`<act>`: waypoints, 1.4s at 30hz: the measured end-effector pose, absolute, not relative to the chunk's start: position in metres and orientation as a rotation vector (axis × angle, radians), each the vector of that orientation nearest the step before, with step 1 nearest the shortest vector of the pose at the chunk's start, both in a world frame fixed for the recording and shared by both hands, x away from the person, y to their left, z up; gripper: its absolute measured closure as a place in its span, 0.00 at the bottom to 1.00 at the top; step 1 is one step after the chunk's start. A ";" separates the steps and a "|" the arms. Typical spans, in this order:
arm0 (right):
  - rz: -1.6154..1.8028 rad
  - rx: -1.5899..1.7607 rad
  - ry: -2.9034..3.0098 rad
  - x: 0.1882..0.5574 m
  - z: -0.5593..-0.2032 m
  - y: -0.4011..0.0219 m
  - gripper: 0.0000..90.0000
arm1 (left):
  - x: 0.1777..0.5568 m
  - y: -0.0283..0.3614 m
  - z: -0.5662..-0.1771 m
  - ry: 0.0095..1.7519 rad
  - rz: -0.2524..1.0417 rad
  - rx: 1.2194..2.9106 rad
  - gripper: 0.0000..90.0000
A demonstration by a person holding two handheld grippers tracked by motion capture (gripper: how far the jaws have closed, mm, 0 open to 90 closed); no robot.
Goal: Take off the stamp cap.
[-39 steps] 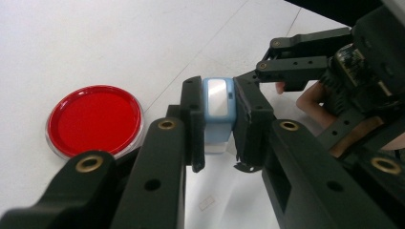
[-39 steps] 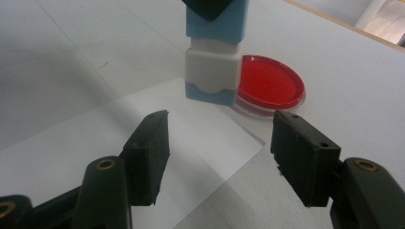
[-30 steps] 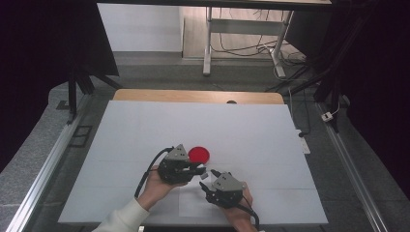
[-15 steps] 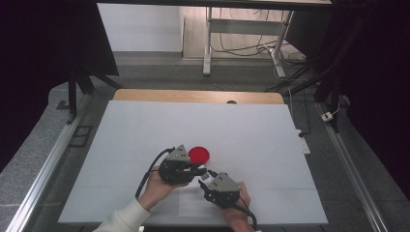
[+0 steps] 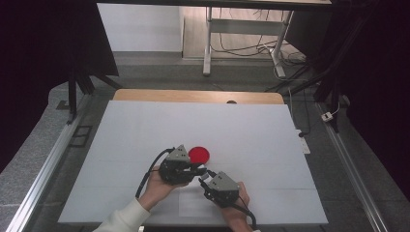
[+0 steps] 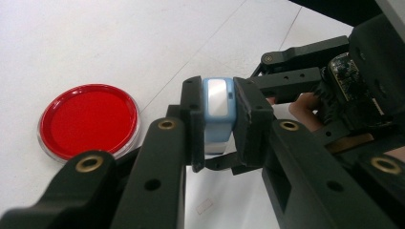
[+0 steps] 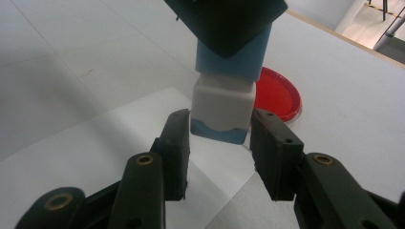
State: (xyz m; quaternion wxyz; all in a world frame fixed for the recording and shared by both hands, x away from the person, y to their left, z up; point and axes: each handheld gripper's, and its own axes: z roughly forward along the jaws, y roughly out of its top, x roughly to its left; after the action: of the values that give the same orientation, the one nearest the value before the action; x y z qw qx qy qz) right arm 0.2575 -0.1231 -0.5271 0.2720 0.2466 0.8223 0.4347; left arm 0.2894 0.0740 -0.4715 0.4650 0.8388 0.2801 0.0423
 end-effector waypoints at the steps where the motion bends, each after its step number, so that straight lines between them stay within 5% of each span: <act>1: 1.168 0.664 2.212 0.257 -0.527 -0.123 0.66 | 0.289 0.074 -0.472 0.686 0.104 2.061 0.83; 42: 1.116 0.652 2.229 0.261 -0.526 -0.121 0.72 | 0.290 0.075 -0.473 0.719 0.110 2.044 0.84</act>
State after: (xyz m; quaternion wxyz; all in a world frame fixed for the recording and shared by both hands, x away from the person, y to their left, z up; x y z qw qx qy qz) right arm 0.2608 -0.1209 -0.5259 0.2788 0.2429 0.8308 0.4159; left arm 0.2902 0.0751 -0.4728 0.4671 0.8330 0.2929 0.0448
